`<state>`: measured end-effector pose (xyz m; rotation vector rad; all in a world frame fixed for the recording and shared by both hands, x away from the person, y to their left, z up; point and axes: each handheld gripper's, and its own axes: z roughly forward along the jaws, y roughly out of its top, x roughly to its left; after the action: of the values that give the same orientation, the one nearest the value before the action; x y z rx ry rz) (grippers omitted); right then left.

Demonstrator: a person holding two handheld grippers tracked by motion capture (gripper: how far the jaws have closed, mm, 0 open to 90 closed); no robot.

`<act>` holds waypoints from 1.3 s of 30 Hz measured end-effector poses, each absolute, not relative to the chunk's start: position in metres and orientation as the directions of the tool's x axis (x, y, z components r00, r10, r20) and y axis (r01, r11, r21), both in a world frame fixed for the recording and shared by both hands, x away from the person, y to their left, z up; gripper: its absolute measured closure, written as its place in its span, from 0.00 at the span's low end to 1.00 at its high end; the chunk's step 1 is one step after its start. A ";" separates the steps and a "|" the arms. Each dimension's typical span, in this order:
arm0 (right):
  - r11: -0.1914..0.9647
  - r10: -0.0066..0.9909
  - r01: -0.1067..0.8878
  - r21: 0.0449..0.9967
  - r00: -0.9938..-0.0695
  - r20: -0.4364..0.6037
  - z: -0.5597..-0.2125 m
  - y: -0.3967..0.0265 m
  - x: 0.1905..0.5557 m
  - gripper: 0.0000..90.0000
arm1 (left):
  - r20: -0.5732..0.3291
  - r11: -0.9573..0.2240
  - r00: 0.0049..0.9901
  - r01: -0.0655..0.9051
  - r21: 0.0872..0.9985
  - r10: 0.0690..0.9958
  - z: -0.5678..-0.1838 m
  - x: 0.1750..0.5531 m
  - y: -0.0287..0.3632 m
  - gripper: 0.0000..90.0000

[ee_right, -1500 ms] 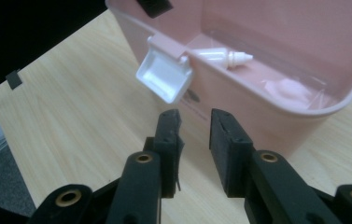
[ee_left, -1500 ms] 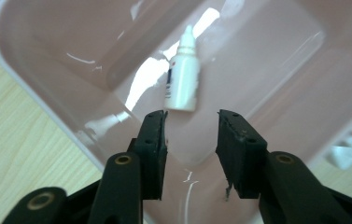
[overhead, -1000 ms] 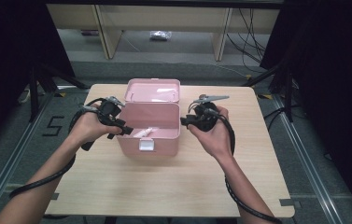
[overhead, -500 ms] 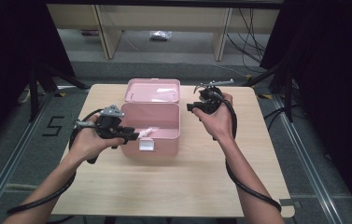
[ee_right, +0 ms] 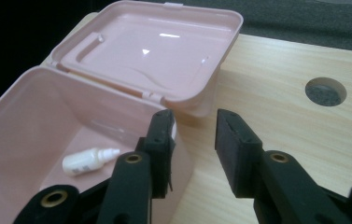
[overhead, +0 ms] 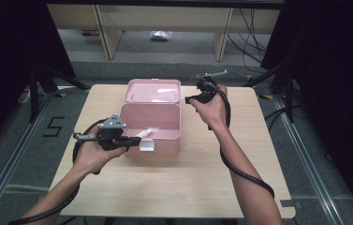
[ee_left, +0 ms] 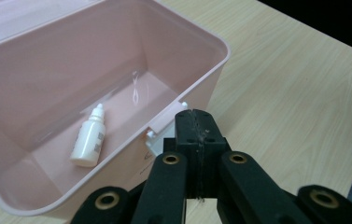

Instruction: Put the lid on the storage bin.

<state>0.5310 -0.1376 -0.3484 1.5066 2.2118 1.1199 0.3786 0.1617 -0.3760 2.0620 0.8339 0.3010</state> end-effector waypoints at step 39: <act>0.078 0.928 0.789 0.609 -0.281 0.245 -0.386 -0.102 0.623 0.86 | 0.023 -0.457 0.765 0.360 0.814 0.643 -0.424 0.382 0.139 0.99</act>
<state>0.6233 -0.1024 -0.3863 1.7423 2.1447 0.9874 0.3823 0.1388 -0.4241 2.0920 0.7485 0.4152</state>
